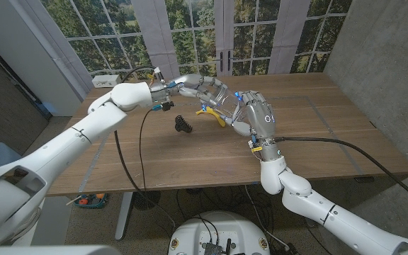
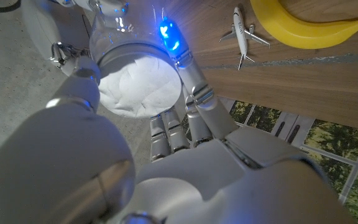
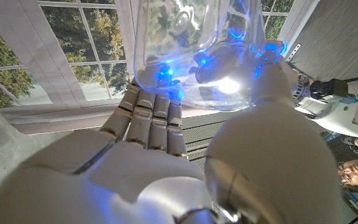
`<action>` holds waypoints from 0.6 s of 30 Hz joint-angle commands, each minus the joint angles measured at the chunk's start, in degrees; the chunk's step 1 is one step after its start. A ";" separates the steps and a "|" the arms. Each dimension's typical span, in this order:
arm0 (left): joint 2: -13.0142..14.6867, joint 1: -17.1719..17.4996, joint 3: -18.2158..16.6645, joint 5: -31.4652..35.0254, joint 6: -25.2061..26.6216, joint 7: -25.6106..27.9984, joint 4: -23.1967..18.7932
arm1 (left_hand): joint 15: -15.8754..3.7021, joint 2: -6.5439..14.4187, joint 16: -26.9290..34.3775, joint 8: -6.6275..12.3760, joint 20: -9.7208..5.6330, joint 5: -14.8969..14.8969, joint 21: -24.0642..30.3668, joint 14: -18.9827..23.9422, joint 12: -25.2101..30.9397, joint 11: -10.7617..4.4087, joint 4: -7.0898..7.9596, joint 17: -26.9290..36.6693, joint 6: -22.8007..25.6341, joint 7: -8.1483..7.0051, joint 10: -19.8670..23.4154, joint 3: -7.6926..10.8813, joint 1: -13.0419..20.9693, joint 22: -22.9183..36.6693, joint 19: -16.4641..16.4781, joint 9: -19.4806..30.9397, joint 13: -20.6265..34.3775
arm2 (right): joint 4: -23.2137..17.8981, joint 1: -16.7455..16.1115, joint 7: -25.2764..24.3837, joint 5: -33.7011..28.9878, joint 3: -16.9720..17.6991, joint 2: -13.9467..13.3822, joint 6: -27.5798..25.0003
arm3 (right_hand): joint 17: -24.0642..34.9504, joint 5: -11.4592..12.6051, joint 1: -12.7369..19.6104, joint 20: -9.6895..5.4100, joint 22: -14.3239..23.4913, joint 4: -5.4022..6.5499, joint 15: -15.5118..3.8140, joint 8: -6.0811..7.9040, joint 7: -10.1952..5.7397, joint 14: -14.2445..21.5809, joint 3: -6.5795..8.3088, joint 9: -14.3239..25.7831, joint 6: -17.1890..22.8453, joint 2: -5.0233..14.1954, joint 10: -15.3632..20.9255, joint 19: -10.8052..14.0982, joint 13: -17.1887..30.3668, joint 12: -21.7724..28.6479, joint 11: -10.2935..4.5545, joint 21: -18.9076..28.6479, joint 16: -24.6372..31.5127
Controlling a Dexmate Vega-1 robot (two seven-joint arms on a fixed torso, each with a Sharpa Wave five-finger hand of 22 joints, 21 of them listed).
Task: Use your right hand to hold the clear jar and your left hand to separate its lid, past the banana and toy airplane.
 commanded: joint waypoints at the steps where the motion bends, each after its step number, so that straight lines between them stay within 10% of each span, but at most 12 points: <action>1: 0.85 2.77 -1.10 -3.04 11.13 5.30 -5.10 | -17.65 1.34 -0.45 2.89 0.03 0.27 1.39 16.72 0.70 4.08 0.86 0.00 10.47 9.11 24.60 1.24 -2.69 0.05 2.22 1.47 -0.86 | 1.52 1.10 -2.35 -1.70 -1.06 -0.05 0.43 | 0.31 0.41 1.37 -0.14 -0.08 4.24 -15.65 2.09 -15.33 6.30 18.08 0.82 24.35 3.91 19.62 -0.46 12.88 0.02 -19.67 0.42 -0.10; 10: 2.23 2.96 -1.30 -5.59 20.90 7.74 -9.55 | -16.98 3.41 -1.27 7.81 1.64 0.65 2.94 25.98 0.75 6.60 3.79 -0.07 24.99 12.93 37.66 0.25 -13.50 0.08 3.75 3.55 -2.25 | 2.30 1.66 -3.97 -2.56 -1.69 -0.22 0.76 | 0.75 0.30 1.28 -0.16 -0.09 4.22 -15.65 2.07 -15.36 6.35 18.29 0.75 24.33 3.85 19.60 -0.61 12.84 -0.24 -19.68 0.63 -0.30; 18: 3.14 -1.35 0.85 -9.47 29.96 2.28 -10.11 | -13.89 7.34 -0.79 6.68 4.26 1.41 3.29 29.84 -0.12 8.90 8.14 -0.04 32.57 12.90 43.32 -0.47 -23.06 -0.27 5.11 1.56 -2.45 | 4.11 0.70 -4.59 -5.47 1.05 1.68 4.31 | 1.01 0.23 1.22 -0.17 -0.09 4.24 -15.63 1.96 -15.50 6.23 18.52 0.60 24.27 3.89 19.48 -0.68 13.11 -0.30 -19.77 0.83 -0.60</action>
